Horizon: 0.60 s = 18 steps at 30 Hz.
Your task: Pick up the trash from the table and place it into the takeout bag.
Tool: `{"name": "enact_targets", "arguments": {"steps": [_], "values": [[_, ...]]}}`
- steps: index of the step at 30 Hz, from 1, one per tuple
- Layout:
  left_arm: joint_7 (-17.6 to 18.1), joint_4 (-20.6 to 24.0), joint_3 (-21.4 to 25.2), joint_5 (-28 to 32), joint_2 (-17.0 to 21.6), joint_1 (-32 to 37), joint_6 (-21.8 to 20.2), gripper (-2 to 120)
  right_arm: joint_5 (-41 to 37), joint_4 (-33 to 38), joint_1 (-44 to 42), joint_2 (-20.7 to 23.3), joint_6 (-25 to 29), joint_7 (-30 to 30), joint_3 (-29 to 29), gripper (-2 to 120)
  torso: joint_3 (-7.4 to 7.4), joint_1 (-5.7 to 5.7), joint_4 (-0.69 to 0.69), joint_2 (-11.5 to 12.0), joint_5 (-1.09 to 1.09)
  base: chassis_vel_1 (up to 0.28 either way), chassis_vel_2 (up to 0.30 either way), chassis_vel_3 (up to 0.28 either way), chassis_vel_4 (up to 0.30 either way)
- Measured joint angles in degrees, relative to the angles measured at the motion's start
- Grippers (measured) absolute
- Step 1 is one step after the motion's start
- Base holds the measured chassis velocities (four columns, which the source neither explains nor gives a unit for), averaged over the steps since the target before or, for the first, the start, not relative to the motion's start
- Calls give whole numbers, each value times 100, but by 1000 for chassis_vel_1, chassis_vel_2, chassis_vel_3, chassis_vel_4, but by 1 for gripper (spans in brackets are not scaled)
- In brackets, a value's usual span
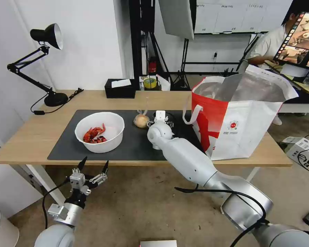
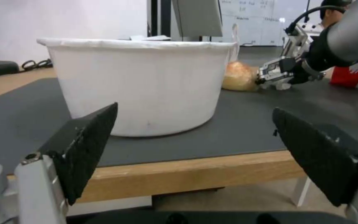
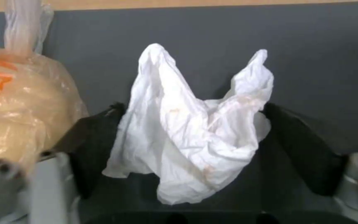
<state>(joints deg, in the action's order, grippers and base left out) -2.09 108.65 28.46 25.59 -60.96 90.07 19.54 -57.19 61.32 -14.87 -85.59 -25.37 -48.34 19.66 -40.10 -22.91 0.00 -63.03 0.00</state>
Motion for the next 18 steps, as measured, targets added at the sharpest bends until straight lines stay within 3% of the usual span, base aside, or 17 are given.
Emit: {"name": "enact_targets", "arguments": {"steps": [18], "values": [[3,67,-12,-8,9,45,0,100,16,81,-77,83,28,10,-53,17,0,0,-2,0,-1,0,0,0,0]]}}
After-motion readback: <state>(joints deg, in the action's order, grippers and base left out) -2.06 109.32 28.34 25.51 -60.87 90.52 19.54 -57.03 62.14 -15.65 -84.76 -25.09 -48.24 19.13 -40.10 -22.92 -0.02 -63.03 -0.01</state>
